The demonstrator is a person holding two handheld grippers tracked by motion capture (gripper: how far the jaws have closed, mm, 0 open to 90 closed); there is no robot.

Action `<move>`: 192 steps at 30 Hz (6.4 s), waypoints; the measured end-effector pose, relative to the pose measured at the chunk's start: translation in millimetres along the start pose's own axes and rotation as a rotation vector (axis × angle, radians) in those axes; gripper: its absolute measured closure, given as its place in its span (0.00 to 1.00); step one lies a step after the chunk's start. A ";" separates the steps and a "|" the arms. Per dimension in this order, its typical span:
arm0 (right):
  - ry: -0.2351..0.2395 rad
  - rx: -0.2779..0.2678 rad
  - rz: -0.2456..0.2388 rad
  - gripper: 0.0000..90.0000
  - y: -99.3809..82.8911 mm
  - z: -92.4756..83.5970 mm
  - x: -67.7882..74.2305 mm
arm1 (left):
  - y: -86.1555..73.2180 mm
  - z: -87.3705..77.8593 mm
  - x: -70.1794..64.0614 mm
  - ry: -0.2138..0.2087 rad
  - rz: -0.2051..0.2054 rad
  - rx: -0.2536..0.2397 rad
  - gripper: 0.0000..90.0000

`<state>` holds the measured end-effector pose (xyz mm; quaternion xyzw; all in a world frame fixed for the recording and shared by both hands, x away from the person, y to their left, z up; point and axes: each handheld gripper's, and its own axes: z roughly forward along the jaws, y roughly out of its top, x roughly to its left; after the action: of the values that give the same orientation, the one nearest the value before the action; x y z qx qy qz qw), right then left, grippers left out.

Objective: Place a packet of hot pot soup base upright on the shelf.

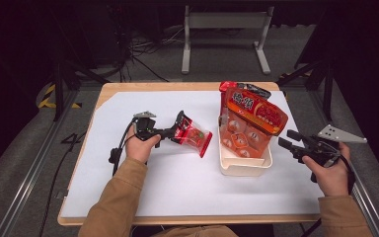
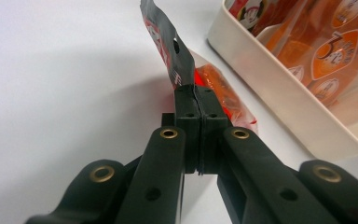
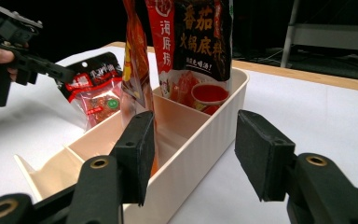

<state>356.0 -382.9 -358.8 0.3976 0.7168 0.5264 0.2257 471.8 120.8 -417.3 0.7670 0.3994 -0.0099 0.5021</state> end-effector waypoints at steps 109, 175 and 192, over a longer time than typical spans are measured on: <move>-0.008 0.158 -0.064 0.57 -2.3 8.3 -15.3 | 92.8 -35.6 -186.3 -0.232 0.620 0.015 1.00; -0.016 0.155 -0.053 0.54 -4.7 4.7 -17.8 | 64.9 65.6 -171.6 -0.394 0.646 0.102 0.99; -0.009 0.158 -0.053 0.54 -5.2 6.4 -17.1 | 58.9 68.7 -158.4 -0.390 0.600 0.135 0.95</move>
<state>369.0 -393.7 -367.4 0.3975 0.7652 0.4605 0.2105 427.2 -38.6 -340.5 0.8652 0.0516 -0.0347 0.4976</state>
